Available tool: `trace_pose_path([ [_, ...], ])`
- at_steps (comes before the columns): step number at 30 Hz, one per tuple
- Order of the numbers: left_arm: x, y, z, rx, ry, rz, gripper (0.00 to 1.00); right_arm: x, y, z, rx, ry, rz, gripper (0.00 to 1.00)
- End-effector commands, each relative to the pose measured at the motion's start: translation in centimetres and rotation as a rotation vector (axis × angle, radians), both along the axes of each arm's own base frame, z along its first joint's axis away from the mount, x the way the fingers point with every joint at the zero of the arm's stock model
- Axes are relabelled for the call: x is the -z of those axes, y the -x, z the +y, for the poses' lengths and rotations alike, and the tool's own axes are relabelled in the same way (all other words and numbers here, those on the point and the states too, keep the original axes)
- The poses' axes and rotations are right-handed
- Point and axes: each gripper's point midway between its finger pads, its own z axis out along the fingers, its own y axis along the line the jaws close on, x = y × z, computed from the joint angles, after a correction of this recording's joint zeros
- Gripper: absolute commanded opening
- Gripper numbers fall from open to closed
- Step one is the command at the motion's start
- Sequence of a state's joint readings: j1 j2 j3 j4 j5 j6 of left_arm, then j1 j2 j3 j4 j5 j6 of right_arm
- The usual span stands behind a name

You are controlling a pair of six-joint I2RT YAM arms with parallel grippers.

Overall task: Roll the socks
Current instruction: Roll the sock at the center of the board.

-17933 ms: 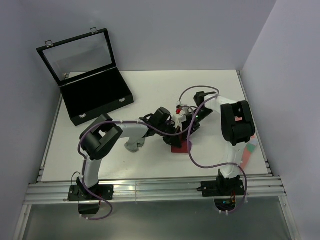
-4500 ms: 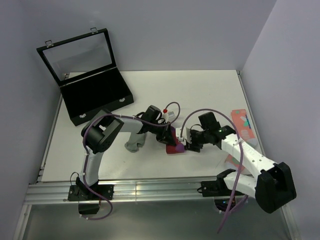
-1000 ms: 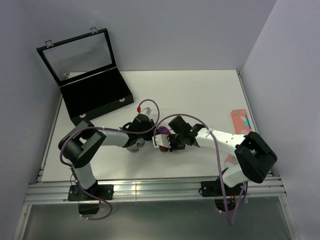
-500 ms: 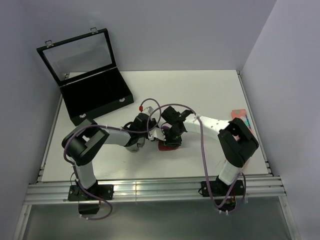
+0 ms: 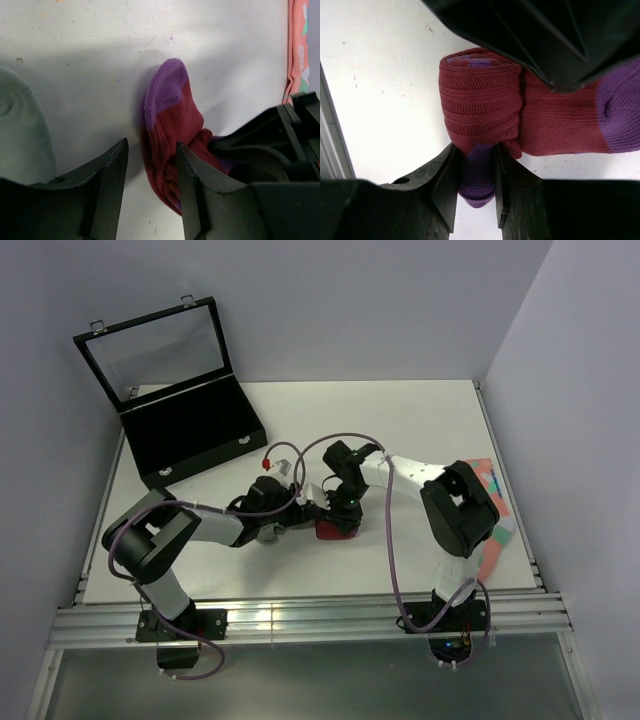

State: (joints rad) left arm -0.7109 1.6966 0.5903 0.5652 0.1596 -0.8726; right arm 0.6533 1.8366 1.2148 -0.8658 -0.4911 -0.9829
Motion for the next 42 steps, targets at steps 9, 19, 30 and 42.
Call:
trace_pose_path([
  [9,-4.4,3.3,1.9,0.060,0.157,-0.201,0.45,2.7,1.7,-1.7,0.002,0.157,0.225,0.20],
  [19,-7.1,6.7,0.8,0.162,0.098,-0.420,0.45,2.3,0.7,-1.1,-0.008,0.217,0.328,0.20],
  [30,-6.7,5.2,-1.1,0.239,-0.297,-0.537,0.52,2.4,0.3,-0.3,-0.042,0.249,0.444,0.21],
  [42,-4.6,4.4,-2.8,0.376,-0.524,-0.548,0.62,3.0,0.1,-0.6,-0.073,0.260,0.447,0.22],
])
